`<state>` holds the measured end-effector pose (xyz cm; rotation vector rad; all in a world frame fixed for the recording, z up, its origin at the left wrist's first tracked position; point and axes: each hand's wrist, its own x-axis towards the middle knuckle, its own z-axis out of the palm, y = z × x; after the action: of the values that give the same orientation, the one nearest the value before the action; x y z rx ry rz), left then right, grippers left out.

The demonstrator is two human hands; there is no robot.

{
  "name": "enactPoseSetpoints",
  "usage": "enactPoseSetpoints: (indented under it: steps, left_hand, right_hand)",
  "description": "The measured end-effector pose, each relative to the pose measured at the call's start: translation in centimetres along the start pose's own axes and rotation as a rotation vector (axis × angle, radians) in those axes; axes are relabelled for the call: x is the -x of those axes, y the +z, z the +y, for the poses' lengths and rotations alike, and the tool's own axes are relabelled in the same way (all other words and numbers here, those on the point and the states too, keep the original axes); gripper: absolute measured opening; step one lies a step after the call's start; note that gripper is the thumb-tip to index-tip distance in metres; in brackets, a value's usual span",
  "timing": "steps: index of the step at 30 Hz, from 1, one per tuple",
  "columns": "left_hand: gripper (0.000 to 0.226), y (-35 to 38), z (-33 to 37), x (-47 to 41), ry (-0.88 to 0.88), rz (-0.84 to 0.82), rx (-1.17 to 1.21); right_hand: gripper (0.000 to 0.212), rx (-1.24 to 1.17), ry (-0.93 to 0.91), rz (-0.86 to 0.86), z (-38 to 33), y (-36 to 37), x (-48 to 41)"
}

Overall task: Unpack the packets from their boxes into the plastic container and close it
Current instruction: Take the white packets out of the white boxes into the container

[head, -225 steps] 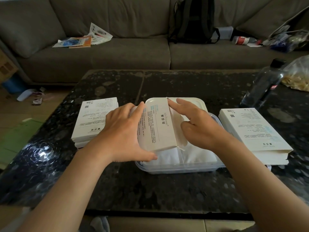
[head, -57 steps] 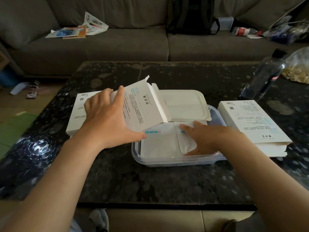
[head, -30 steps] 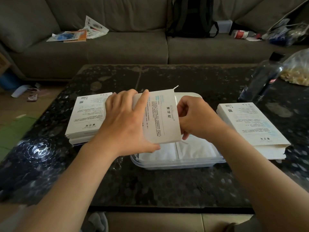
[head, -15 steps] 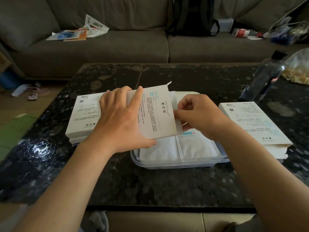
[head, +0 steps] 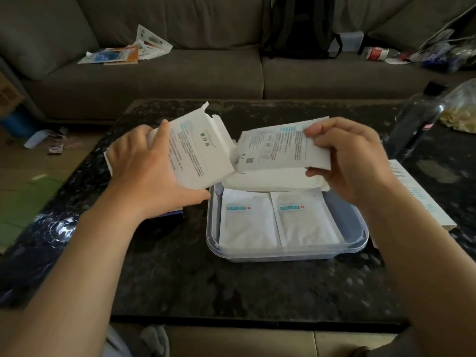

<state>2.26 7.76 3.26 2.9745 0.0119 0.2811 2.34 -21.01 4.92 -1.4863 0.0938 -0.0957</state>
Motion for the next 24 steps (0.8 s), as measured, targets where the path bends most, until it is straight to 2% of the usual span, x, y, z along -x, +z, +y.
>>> enactPoseSetpoints:
  steps: [2, 4, 7, 12, 18, 24]
  left_hand:
    - [0.142, -0.2, -0.4, -0.1, -0.025, 0.004, -0.015]
    - [0.142, -0.4, -0.7, -0.1, -0.043, 0.007, -0.022]
    - [0.142, -0.6, -0.8, 0.0, -0.053, 0.018, -0.023]
    - [0.14, -0.8, -1.1, 0.3, -0.066, 0.019, -0.009]
    - [0.137, -1.0, -1.1, 0.5, -0.084, 0.039, 0.028]
    - [0.138, -1.1, -0.7, 0.6, -0.082, 0.036, 0.039]
  right_hand:
    - [0.036, -0.136, 0.019, -0.082, -0.5, -0.3, 0.1]
    - [0.038, -0.166, 0.001, -0.172, -0.8, -0.7, 0.0]
    - [0.014, -0.06, -0.043, -0.229, -0.9, -1.0, 0.0]
    - [0.023, 0.203, -0.057, -0.158, -1.1, -0.7, 0.4]
    - [0.021, 0.283, -0.003, -0.082, -1.5, -1.0, 0.1]
    - [0.026, 0.487, 0.144, -0.299, 0.1, -0.5, -0.4]
